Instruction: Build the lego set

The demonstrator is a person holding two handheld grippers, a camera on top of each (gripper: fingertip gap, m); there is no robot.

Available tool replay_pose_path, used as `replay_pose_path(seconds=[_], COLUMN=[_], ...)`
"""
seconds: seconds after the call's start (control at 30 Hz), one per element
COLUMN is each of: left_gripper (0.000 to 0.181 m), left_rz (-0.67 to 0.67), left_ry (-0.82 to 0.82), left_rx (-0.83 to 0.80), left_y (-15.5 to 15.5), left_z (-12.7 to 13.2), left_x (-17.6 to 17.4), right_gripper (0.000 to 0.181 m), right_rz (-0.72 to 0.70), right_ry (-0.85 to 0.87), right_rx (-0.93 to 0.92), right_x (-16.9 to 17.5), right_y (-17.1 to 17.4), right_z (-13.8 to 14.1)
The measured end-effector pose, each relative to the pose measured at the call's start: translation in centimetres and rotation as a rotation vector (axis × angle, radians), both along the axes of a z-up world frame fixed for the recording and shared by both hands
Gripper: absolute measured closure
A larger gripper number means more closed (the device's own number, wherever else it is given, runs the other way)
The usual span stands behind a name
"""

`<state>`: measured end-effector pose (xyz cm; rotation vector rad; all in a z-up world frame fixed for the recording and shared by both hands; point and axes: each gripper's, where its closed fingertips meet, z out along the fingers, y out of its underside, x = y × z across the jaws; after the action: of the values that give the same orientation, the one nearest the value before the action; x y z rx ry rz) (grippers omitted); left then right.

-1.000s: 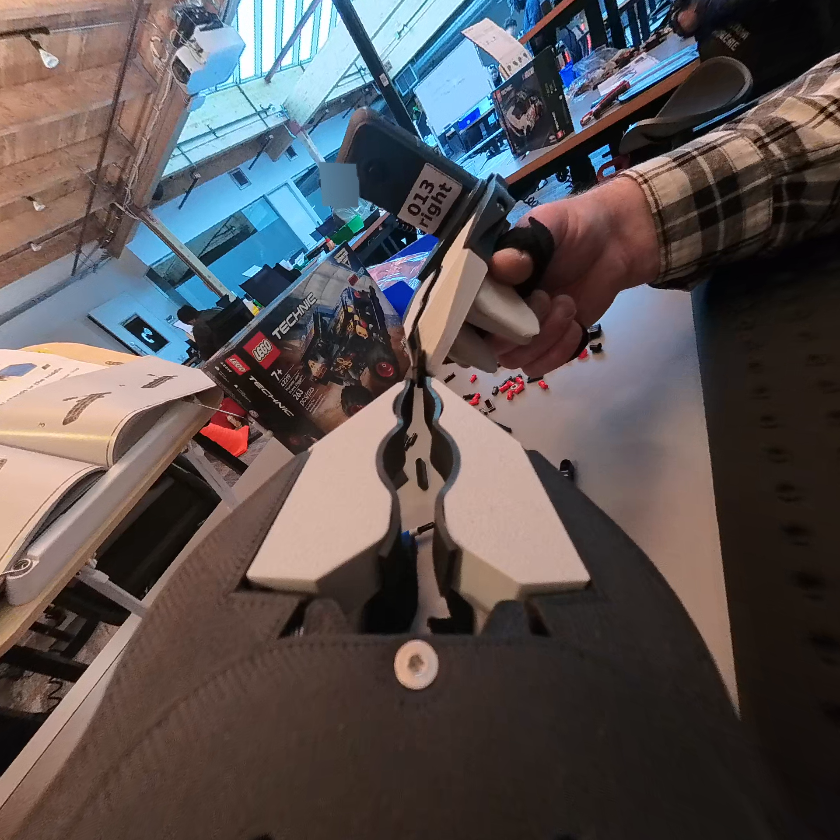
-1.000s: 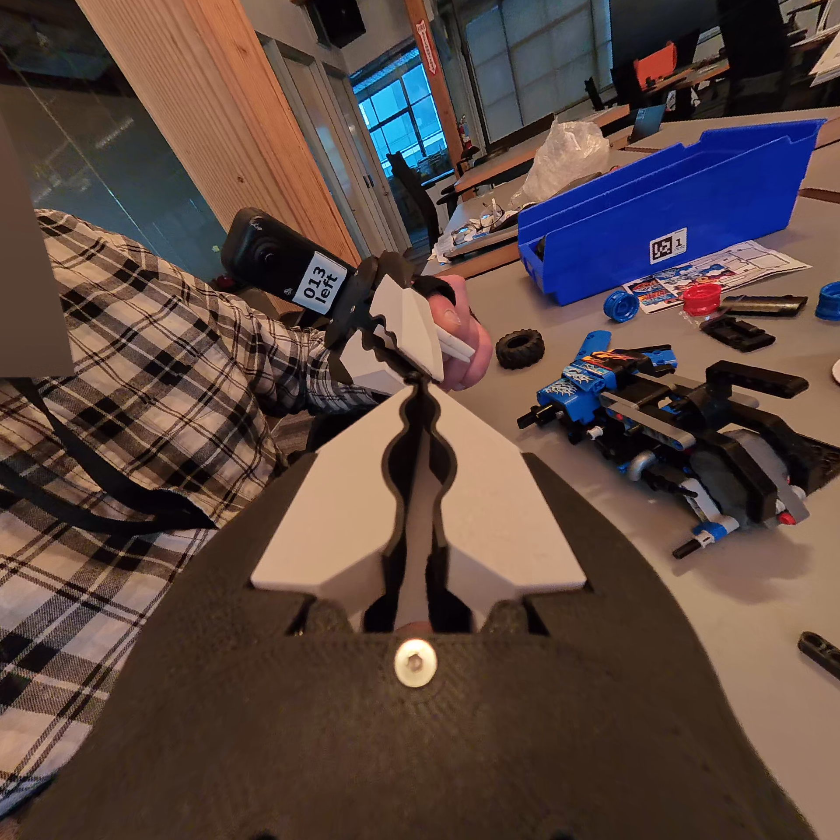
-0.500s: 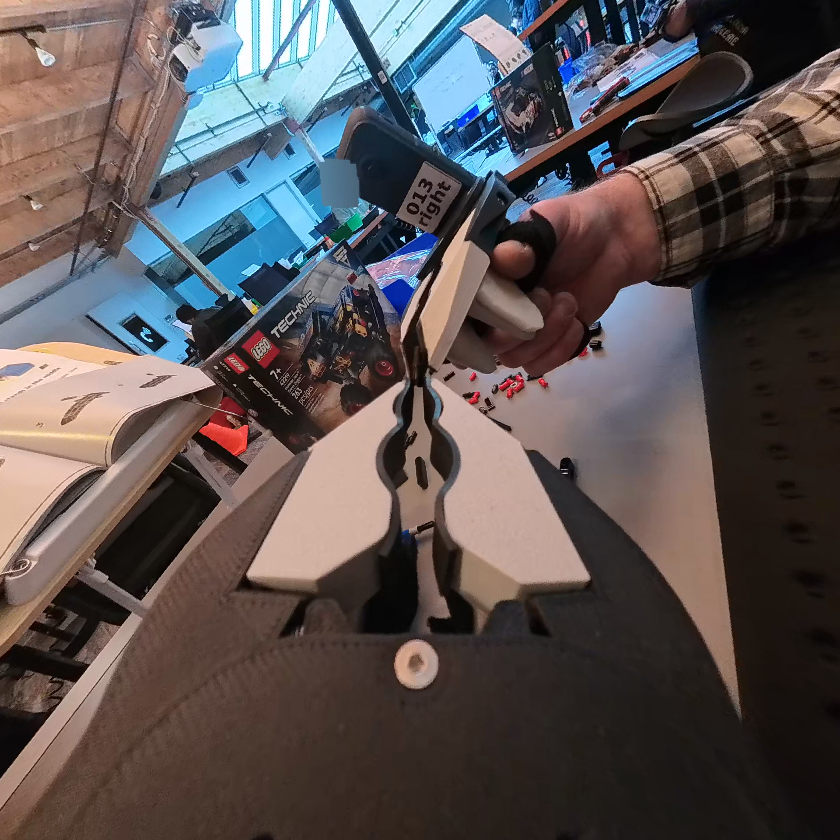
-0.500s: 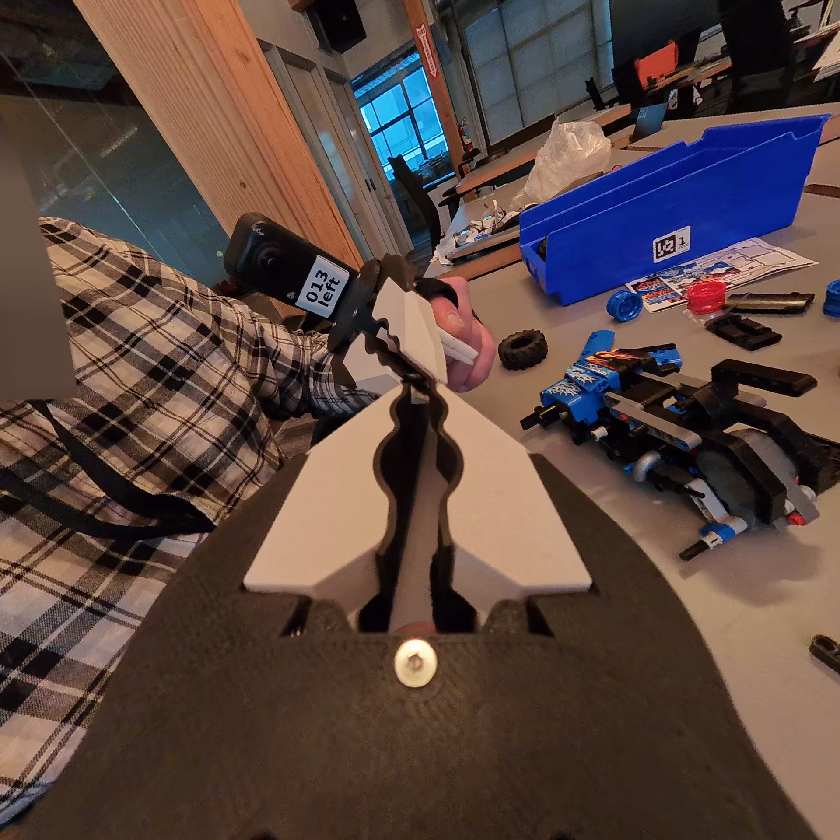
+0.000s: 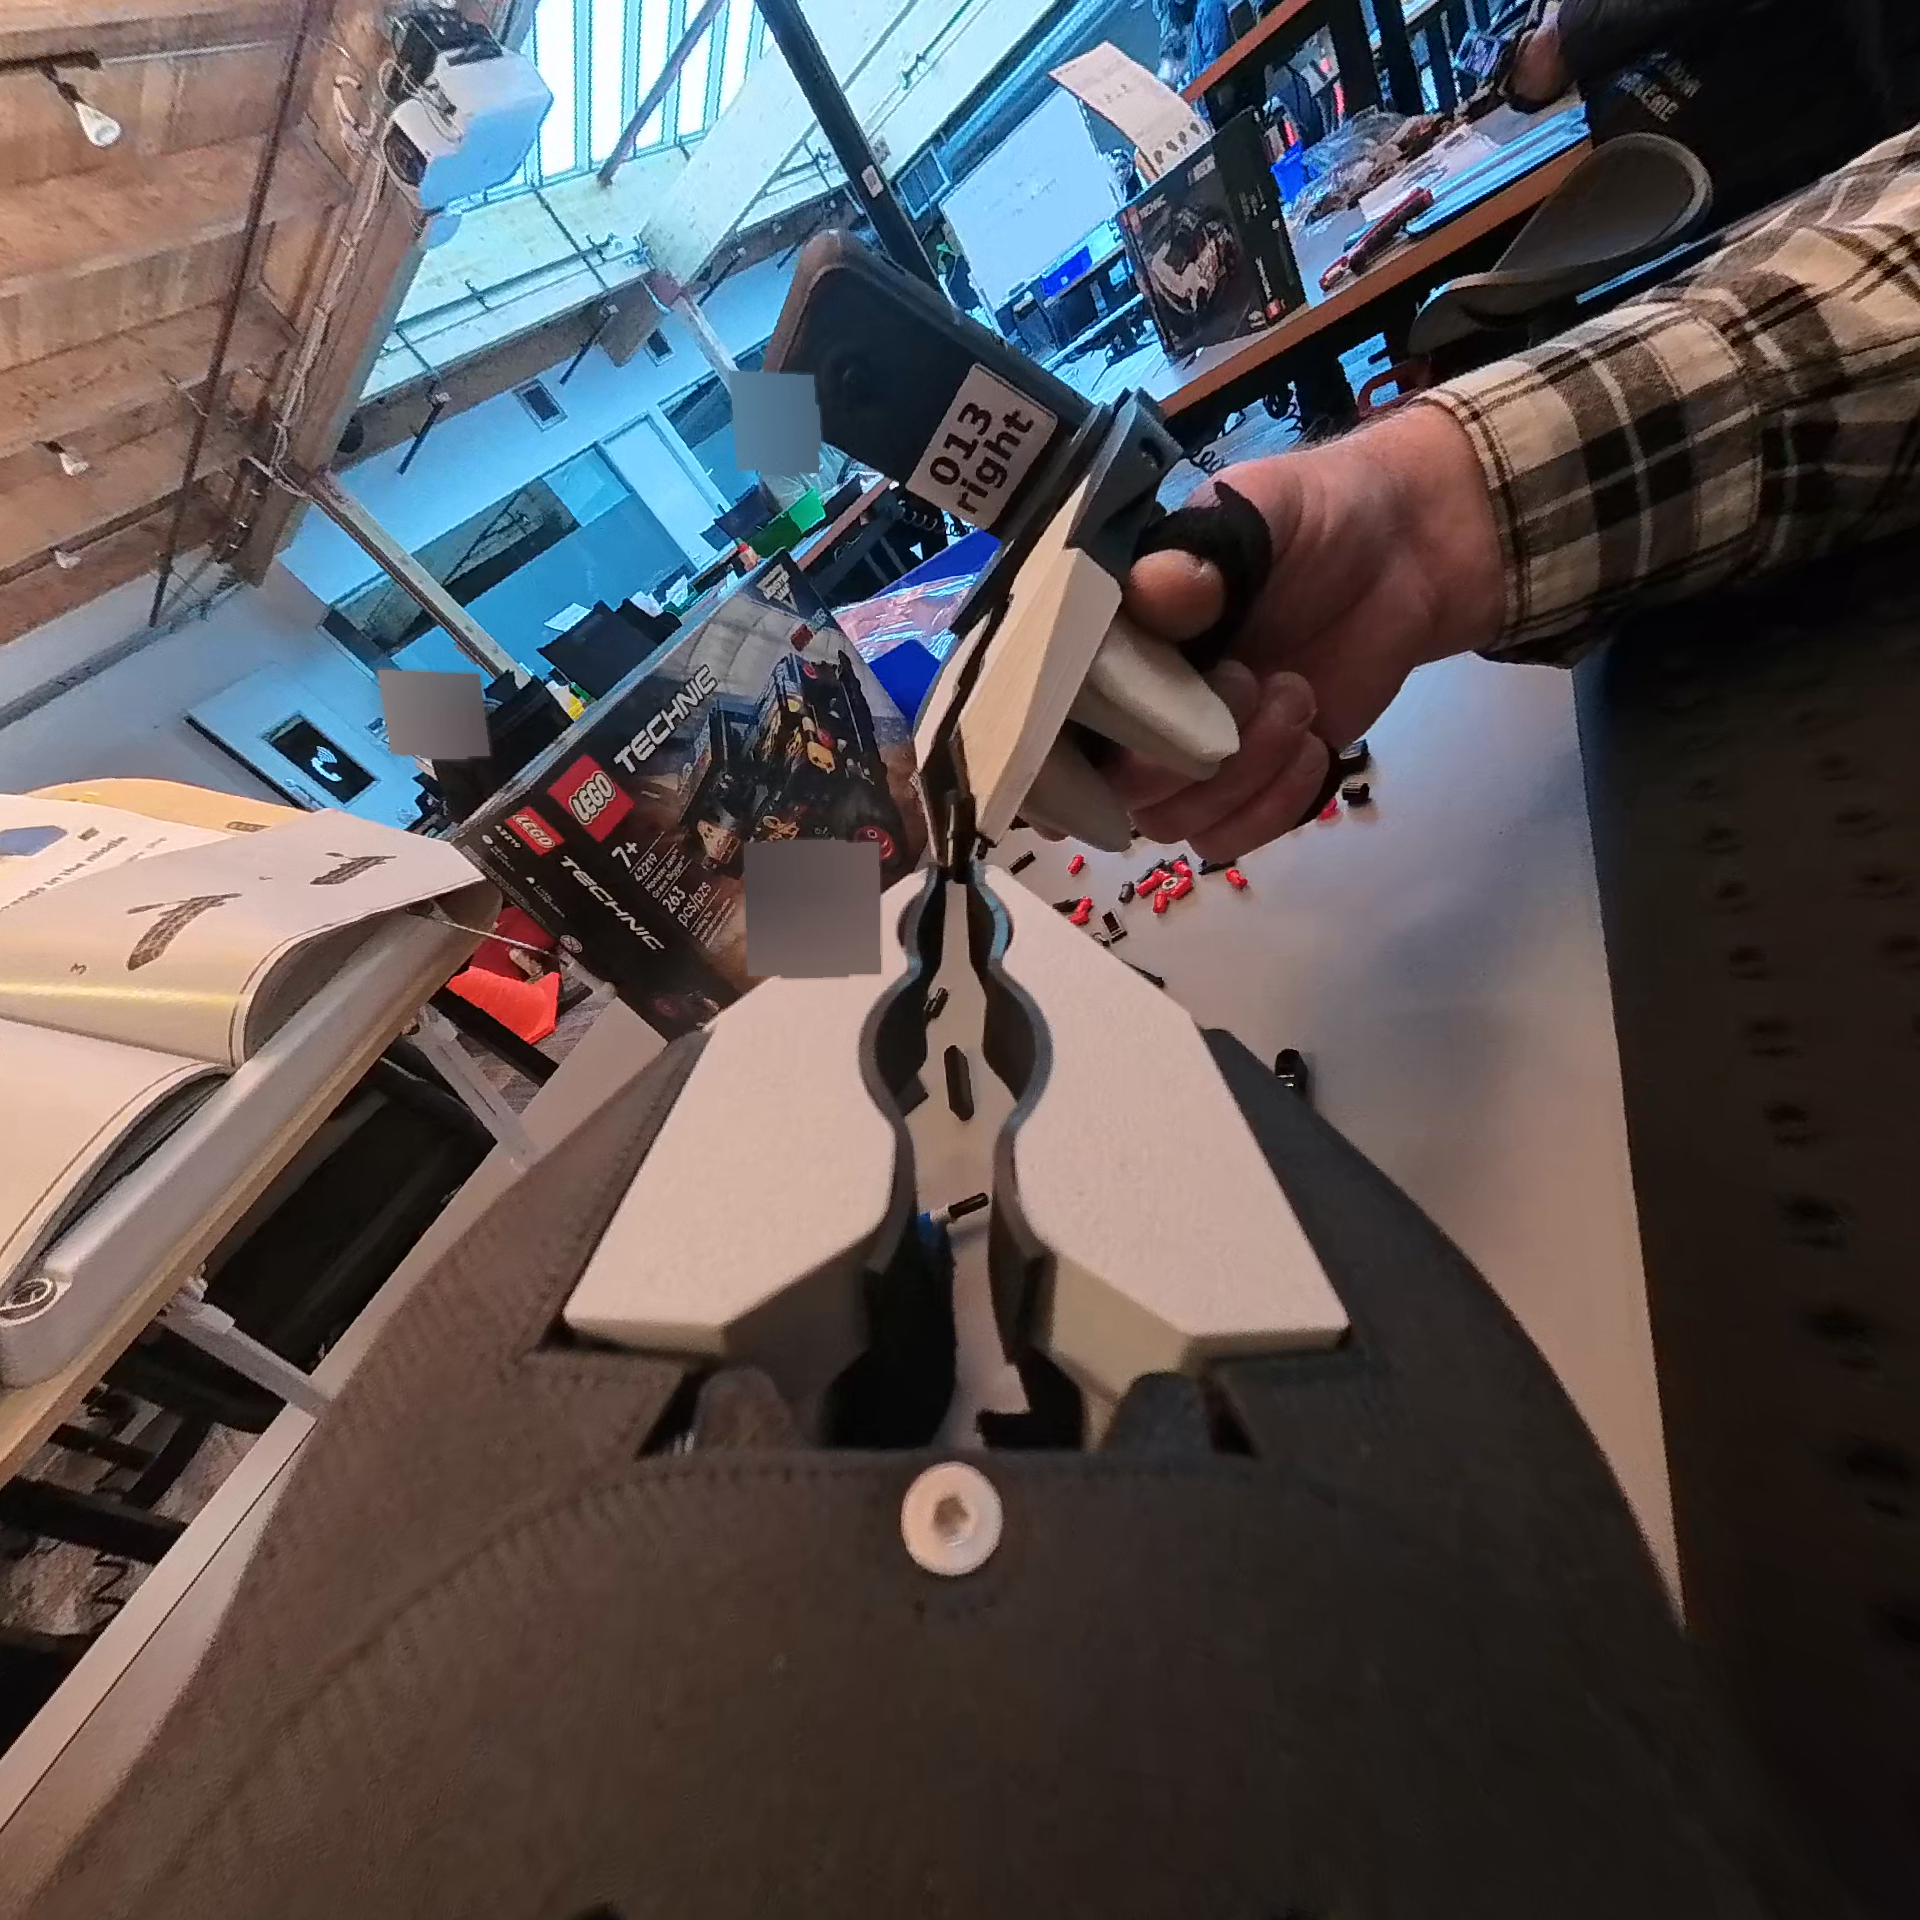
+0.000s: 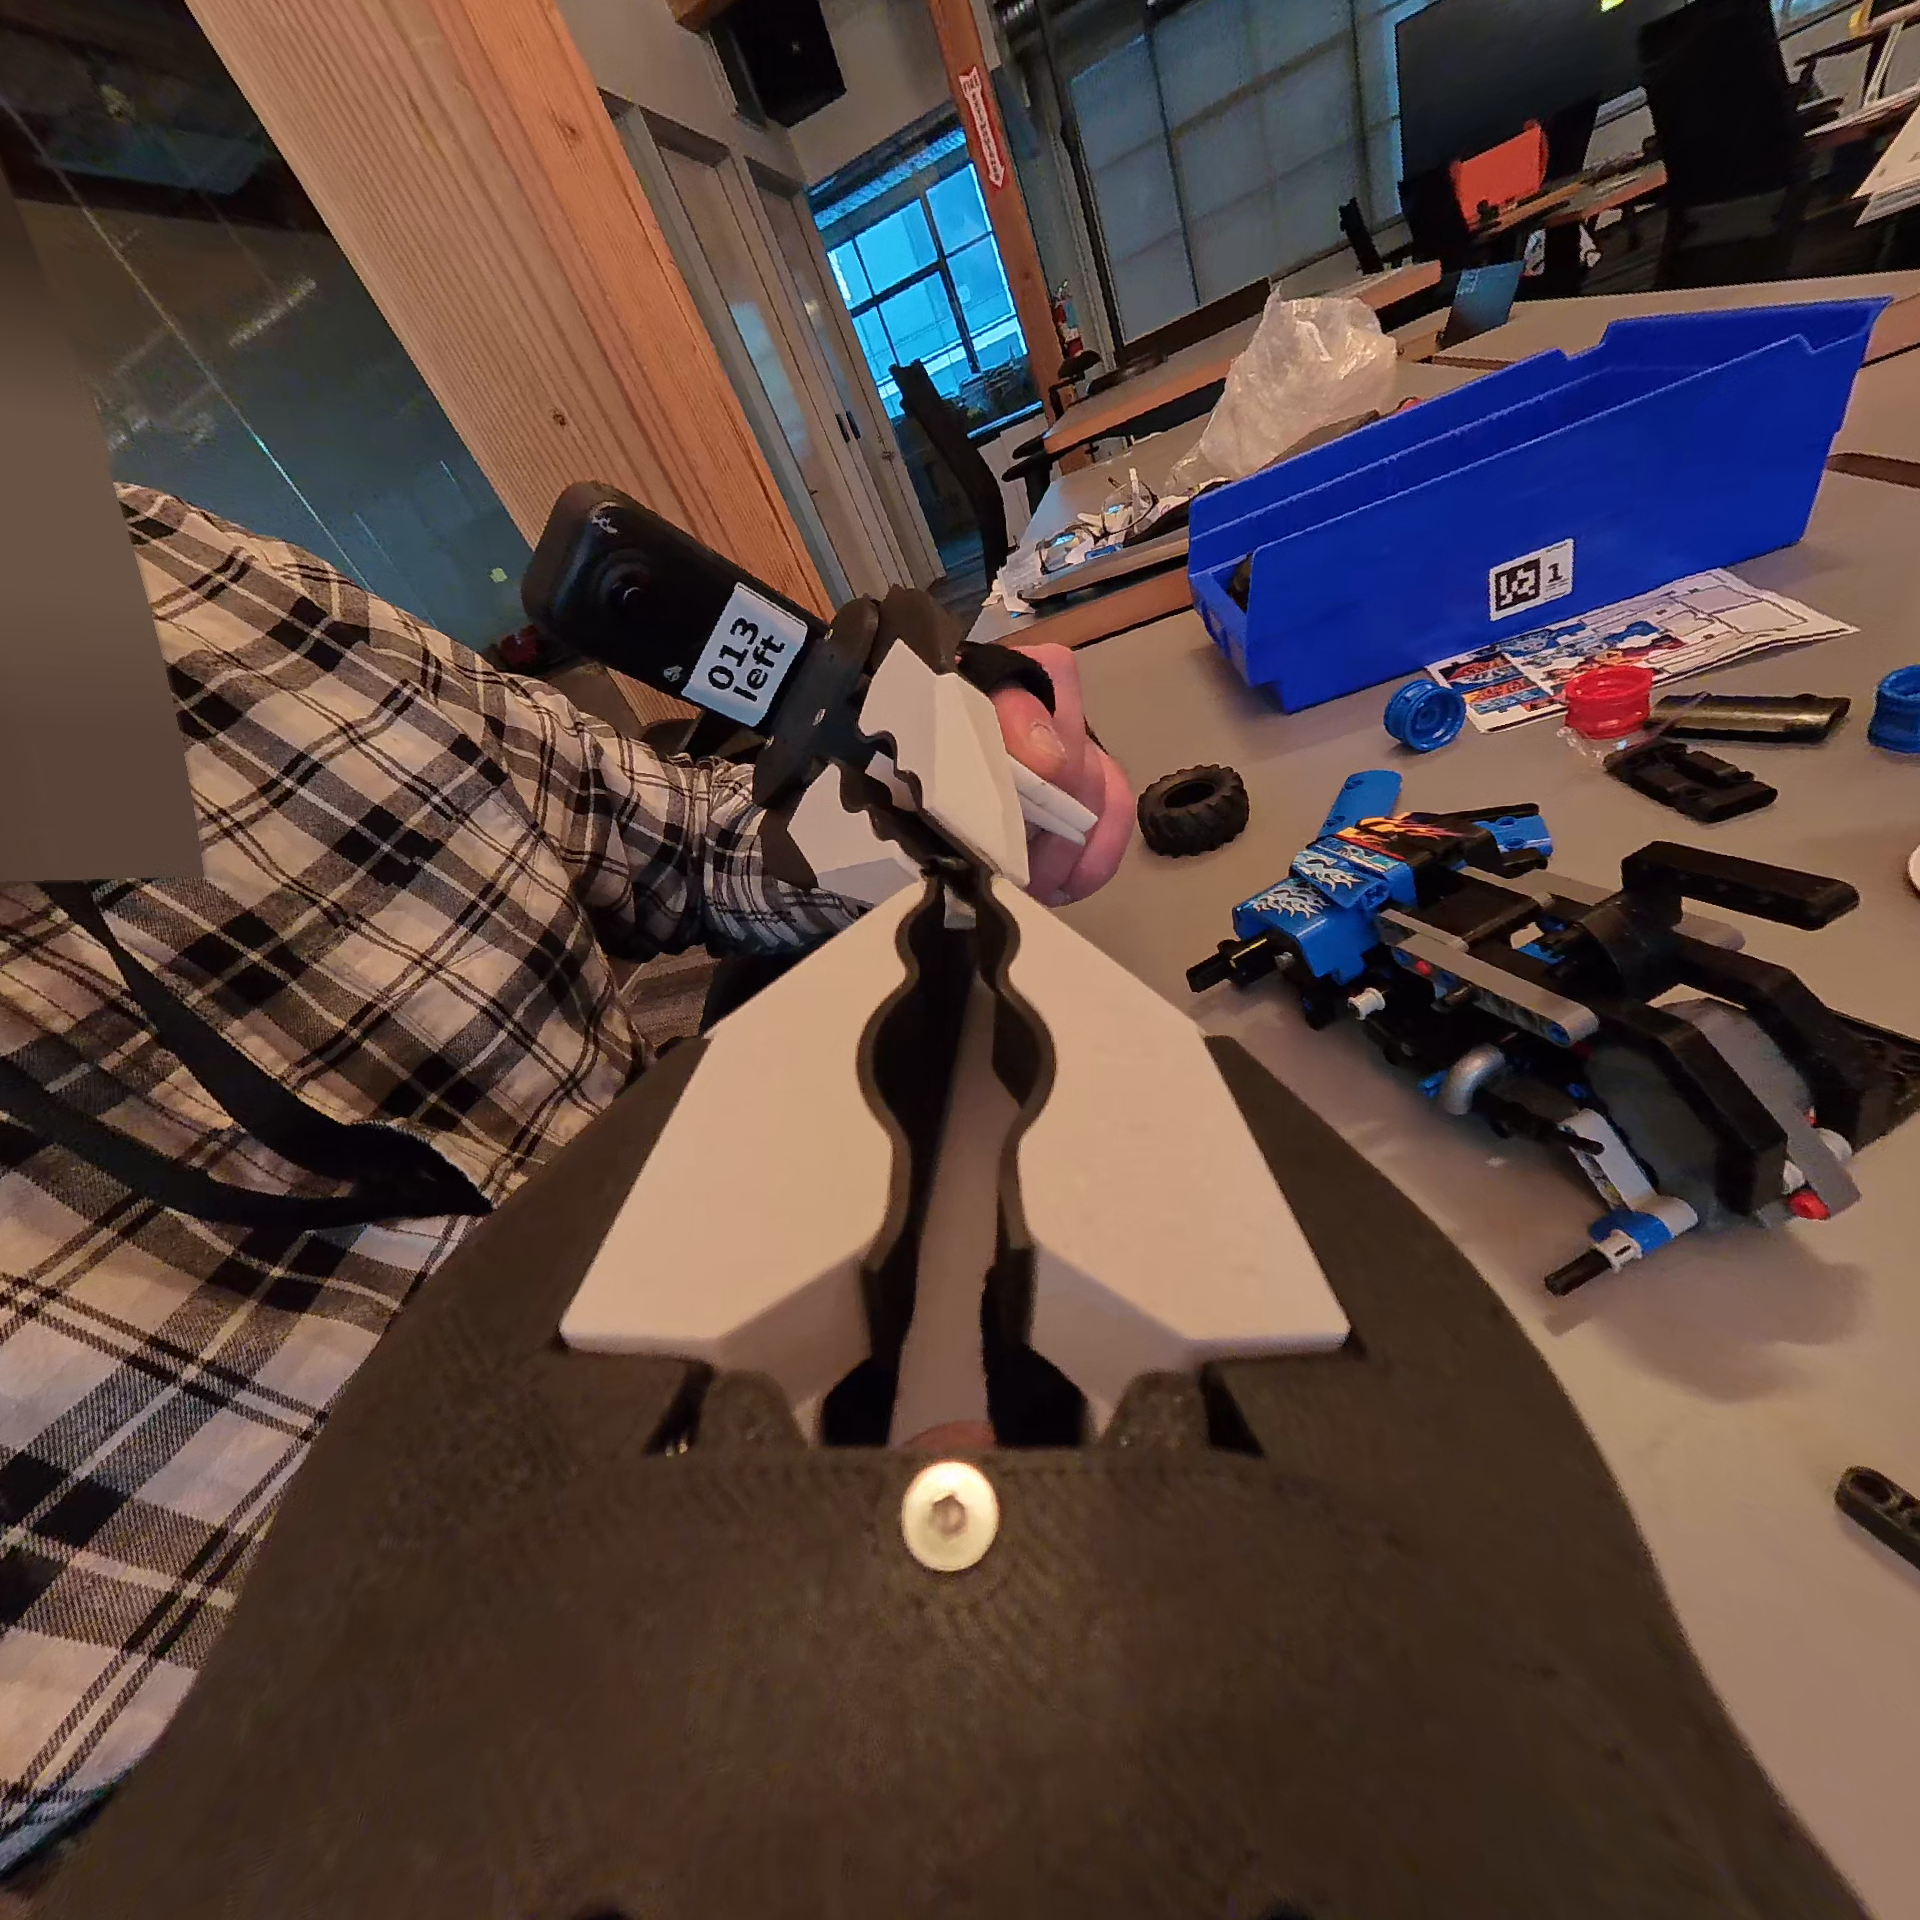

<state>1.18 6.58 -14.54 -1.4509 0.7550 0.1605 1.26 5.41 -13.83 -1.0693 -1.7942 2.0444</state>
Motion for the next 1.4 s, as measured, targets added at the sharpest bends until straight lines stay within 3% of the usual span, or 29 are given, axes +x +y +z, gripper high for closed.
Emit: replay_pose_path(seconds=[0.73, 0.87, 1.1, 1.4], left_gripper=[0.180, 0.179, 0.179, 0.179], left_rz=[-0.011, -0.014, 0.026, 0.066], left_ry=[-0.034, -0.029, -0.026, 0.028], left_rx=[-0.012, -0.012, -0.036, -0.071], left_y=[0.0, 0.0, 0.3, 0.7], left_z=[0.0, 0.0, -0.4, -1.4], left_x=[-0.2, 0.0, -0.6, -0.7], right_gripper=[0.179, 0.172, 0.169, 0.178], right_rz=[-0.025, -0.034, -0.115, -0.186], right_ry=[0.029, 0.029, 0.080, 0.076], right_rx=[0.046, 0.054, 0.224, 0.359], right_x=[-0.1, -0.1, -0.2, -0.7], right_y=[0.0, 0.3, 0.6, 0.8], right_z=[0.1, 0.1, 0.1, -0.8])
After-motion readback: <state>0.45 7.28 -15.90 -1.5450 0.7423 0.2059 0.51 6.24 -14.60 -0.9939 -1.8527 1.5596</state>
